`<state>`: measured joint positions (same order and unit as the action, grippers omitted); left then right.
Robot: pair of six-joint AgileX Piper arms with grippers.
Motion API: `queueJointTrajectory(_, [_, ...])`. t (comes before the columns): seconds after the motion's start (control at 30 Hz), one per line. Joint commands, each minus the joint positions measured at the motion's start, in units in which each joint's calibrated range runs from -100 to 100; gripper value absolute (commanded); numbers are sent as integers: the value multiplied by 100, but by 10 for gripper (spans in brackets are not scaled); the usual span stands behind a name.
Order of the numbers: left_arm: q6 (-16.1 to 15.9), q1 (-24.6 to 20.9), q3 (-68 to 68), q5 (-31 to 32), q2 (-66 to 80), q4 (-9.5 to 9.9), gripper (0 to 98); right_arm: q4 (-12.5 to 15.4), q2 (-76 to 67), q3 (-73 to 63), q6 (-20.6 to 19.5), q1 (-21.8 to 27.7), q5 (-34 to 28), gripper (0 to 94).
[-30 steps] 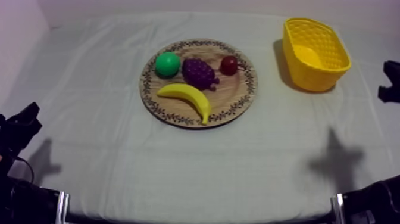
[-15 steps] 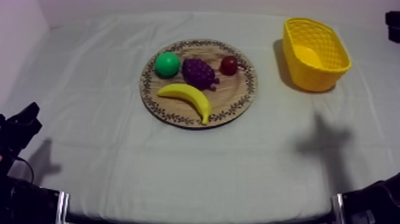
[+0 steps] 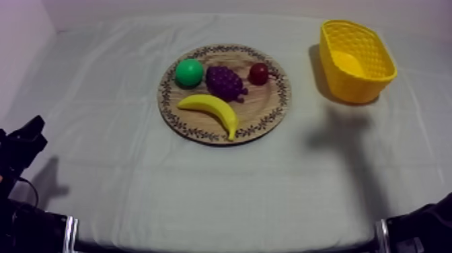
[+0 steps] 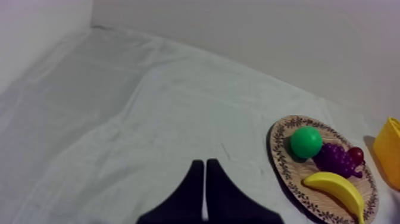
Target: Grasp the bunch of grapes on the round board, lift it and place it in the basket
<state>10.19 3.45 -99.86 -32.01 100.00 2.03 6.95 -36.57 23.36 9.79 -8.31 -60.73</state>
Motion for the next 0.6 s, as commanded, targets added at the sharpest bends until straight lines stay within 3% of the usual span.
queueJointTrajectory(0.0, [-1,-1,-2,0,0,-1,1,25,282,-183,29,-61,60,5])
queueJointTrajectory(0.23, [-1,-1,-2,0,0,-1,1,25,967,-577,77,-313,241,5])
queueJointTrajectory(0.57, [-1,-1,-2,0,0,-1,1,-276,1859,-1099,-195,-954,345,5])
